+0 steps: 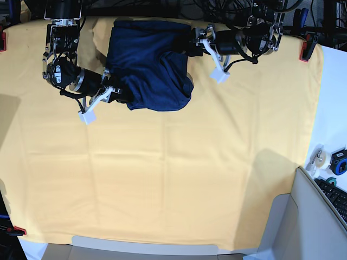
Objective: Fold the T-shirt properly
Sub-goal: 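Lift and pull the shirt sides apart with both grippers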
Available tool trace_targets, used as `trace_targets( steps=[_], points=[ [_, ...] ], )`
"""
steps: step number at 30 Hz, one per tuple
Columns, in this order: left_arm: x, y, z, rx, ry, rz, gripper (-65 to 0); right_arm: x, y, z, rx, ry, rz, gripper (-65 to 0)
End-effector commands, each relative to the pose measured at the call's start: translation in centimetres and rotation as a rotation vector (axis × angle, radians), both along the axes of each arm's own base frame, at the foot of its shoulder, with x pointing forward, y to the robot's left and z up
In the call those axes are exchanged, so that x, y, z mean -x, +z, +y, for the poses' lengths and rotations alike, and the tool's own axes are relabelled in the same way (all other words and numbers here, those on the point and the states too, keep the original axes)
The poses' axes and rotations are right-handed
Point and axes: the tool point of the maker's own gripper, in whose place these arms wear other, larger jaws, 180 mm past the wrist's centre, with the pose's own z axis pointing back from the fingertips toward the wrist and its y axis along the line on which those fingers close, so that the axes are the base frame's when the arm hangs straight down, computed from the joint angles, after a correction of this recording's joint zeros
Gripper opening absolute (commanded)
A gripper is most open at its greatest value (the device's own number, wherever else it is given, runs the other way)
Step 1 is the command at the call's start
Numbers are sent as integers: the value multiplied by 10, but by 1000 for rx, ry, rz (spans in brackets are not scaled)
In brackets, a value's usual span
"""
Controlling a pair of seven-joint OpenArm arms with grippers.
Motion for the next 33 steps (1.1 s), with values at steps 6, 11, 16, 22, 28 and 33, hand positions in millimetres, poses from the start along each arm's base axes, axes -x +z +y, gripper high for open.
trace_targets(
  steps=[6,11,16,22,28,33],
  points=[
    [8,-2,-10,-2,-63,20,-291,-4,8,0,-1,10,-25,-617],
    [6,-9,-9,-9,-59,33,-453,-5,10,-1,-2,9,-30,-618],
    [3,-17,2,-69,-66,25,-650,-7,11,-1,0,8,-36,-618],
    [-14,-20,22,-148,-73,-28,-650,-10,12,-10,29,11,-43,-618],
    [-46,-12,46,-193,-31,-82,-650,-9,33,-17,80,35,-115,-618],
    [-76,3,59,-232,-53,-142,-650,2,32,-18,95,48,-114,-618]
  ],
)
